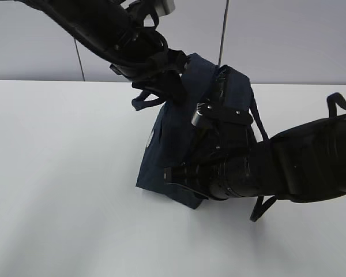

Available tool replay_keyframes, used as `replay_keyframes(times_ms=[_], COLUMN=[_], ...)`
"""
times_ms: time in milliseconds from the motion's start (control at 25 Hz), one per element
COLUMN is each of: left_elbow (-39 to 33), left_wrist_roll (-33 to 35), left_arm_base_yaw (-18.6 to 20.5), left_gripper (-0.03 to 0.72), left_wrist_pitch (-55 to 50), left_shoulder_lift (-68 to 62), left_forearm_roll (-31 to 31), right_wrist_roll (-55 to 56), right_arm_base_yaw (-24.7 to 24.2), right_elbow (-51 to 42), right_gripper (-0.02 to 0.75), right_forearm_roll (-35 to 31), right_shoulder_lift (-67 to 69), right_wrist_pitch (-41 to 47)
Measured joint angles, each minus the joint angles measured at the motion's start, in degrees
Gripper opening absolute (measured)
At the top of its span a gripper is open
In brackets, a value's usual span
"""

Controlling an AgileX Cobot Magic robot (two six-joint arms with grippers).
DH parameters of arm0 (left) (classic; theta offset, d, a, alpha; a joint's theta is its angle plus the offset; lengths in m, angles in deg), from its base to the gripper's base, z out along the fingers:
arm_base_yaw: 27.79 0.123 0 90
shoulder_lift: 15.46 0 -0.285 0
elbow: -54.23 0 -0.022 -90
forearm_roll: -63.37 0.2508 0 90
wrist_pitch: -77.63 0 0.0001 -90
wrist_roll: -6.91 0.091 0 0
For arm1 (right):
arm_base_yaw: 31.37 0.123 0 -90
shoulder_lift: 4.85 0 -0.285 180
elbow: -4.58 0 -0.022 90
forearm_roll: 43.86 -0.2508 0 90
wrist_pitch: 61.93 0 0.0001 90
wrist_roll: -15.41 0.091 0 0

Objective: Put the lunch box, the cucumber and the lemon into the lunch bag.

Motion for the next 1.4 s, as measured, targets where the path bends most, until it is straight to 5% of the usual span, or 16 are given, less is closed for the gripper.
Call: replay_keyframes(times_ms=[240,320,640,920,1160,1400], left_elbow=[0.00,0.00,0.00,-2.42,-16.68,-39.80], left_wrist_roll=[0.00,0.00,0.00,0.00,0.02,0.12], left_arm_base_yaw=[0.48,0.64,1.00,1.00,1.00,0.28], left_gripper=[0.370,0.412,0.432,0.417,0.407,0.402], left_wrist_pitch=[0.00,0.13,3.20,6.88,19.66,38.71], left_shoulder_lift=[0.00,0.00,6.04,12.87,22.86,34.26], left_forearm_roll=[0.97,1.33,12.25,13.79,13.79,13.79], right_wrist_roll=[-0.29,-0.29,-0.98,-1.87,-2.47,-2.47], right_arm_base_yaw=[0.00,0.00,0.00,0.00,0.00,0.00], right_elbow=[0.00,0.00,0.00,0.00,0.00,0.00], right_gripper=[0.000,0.000,0.000,0.000,0.000,0.000], right_forearm_roll=[0.00,0.00,0.00,0.00,0.00,0.48], right_shoulder_lift=[0.00,0.00,0.00,0.00,0.00,0.00], right_wrist_pitch=[0.42,0.64,1.83,3.54,4.94,7.12])
